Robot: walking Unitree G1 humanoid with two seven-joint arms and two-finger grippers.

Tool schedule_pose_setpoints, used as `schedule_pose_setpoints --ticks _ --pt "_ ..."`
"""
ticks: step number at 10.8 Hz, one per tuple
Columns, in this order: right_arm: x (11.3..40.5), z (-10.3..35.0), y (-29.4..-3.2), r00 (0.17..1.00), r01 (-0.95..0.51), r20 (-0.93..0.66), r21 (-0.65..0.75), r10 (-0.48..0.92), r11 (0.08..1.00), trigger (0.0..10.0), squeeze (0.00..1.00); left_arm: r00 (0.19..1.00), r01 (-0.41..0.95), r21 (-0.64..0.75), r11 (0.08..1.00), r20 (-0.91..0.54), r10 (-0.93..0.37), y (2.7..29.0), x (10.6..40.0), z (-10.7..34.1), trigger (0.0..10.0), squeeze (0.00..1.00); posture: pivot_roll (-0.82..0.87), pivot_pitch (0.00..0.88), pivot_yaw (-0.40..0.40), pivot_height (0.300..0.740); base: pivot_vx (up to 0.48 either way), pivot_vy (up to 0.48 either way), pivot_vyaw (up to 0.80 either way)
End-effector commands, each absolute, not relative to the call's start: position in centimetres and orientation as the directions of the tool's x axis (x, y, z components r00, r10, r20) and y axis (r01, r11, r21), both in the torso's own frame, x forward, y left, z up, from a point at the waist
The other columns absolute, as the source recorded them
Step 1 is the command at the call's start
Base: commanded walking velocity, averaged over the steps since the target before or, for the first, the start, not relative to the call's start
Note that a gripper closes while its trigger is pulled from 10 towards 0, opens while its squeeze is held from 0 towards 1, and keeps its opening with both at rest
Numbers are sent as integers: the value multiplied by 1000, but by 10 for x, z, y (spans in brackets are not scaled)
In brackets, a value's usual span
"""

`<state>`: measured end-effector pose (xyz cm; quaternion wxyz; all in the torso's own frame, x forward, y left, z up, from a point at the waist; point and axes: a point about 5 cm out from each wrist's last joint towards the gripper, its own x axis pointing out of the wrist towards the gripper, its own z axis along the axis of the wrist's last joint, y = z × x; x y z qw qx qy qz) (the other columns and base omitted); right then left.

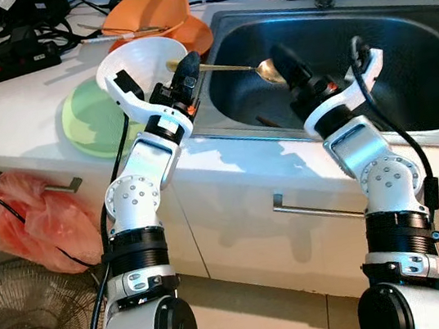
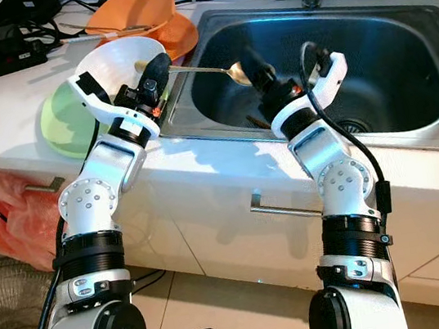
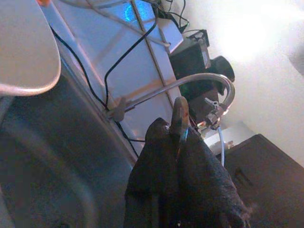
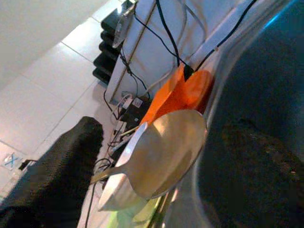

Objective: Kitchen organization

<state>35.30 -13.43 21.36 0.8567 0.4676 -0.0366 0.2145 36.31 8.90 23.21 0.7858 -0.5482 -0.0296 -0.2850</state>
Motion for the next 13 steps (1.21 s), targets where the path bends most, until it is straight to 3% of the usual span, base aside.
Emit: schedule_pose_setpoints --ticks 1,7,13 --pt "355 219 -133 902 -412 288 795 322 445 0 0 822 452 -882 135 354 -446 60 353 222 0 0 121 102 55 740 0 0 0" --pt "358 218 -131 909 -393 293 841 298 372 0 0 823 439 -891 118 346 -450 57 353 219 0 0 116 104 53 740 0 0 0" --pt "359 218 -129 909 -389 289 846 299 365 0 0 822 431 -895 113 337 -460 54 353 219 0 0 110 104 55 740 0 0 0"
